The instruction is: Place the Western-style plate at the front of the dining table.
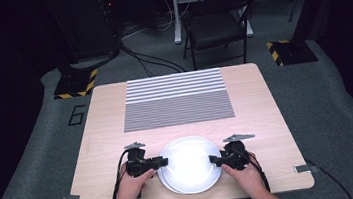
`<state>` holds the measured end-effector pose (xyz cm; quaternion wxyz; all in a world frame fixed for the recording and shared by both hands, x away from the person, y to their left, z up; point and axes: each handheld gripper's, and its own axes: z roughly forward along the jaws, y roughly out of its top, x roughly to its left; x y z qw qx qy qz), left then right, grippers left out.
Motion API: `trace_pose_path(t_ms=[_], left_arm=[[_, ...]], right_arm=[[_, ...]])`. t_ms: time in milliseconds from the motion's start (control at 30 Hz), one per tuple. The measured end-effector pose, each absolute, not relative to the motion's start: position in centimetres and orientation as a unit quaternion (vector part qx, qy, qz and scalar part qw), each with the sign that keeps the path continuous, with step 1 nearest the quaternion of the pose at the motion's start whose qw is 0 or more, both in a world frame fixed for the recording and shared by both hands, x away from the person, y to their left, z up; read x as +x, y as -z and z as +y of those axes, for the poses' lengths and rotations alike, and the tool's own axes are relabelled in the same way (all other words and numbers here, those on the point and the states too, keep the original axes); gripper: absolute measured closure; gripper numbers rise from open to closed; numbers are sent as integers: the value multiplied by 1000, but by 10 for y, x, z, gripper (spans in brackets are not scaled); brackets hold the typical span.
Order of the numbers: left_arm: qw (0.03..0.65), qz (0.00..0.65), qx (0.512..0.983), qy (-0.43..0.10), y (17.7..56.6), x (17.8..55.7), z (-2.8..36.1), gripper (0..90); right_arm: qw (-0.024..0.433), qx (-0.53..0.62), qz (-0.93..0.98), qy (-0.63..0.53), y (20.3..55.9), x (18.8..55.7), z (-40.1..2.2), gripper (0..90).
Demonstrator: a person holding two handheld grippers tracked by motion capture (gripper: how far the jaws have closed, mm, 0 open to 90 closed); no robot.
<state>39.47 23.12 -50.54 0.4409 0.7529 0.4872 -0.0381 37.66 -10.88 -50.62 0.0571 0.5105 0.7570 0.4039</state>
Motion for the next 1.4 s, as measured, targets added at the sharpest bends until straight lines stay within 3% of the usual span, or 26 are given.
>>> trace_pose_path(t_ms=[267, 500, 1033, 1400], left_arm=[[435, 490, 755, 33, 507, 397, 225, 631], [434, 485, 758, 37, 509, 395, 221, 633], [439, 511, 739, 31, 514, 399, 218, 759], [442, 506, 740, 21, 514, 401, 216, 763]], right_arm=[[52, 524, 746, -407, 503, 376, -116, 622], [50, 523, 748, -405, 501, 372, -123, 621], [41, 532, 735, -418, 502, 375, -122, 695], [48, 530, 738, -415, 502, 381, -118, 674]])
